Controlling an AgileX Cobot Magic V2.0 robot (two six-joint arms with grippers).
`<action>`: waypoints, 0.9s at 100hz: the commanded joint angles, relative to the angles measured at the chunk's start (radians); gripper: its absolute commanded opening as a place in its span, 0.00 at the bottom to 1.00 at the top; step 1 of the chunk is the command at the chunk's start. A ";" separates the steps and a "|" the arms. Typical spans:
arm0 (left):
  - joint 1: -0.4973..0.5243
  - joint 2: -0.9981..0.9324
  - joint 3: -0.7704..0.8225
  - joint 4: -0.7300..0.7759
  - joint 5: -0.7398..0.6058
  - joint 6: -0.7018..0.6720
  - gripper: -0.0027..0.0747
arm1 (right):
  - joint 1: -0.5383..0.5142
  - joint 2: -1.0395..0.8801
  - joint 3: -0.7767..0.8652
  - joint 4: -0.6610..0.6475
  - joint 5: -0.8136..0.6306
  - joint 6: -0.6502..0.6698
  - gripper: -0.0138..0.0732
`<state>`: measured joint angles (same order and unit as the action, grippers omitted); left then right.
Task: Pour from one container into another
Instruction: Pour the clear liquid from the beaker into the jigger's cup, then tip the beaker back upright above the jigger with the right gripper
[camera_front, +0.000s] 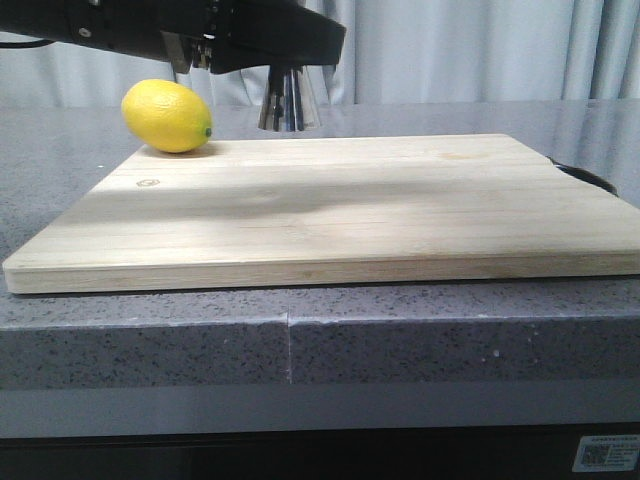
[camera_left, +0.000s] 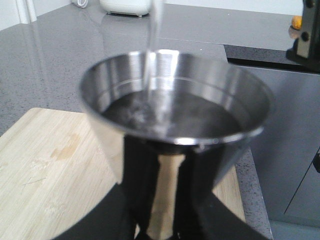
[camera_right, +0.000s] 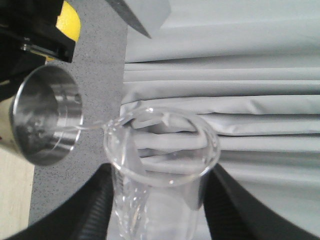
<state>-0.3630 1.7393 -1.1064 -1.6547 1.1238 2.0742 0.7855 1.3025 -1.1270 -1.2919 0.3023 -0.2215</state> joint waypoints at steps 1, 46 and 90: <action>-0.008 -0.040 -0.029 -0.077 0.056 -0.005 0.01 | 0.004 -0.027 -0.038 -0.041 -0.026 -0.007 0.39; -0.008 -0.040 -0.029 -0.077 0.056 -0.005 0.01 | 0.004 -0.027 -0.038 -0.060 -0.041 -0.007 0.39; -0.008 -0.040 -0.029 -0.077 0.056 -0.005 0.01 | 0.004 -0.027 -0.038 -0.085 -0.041 -0.007 0.39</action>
<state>-0.3630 1.7393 -1.1064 -1.6547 1.1238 2.0742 0.7855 1.3025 -1.1270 -1.3405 0.2801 -0.2215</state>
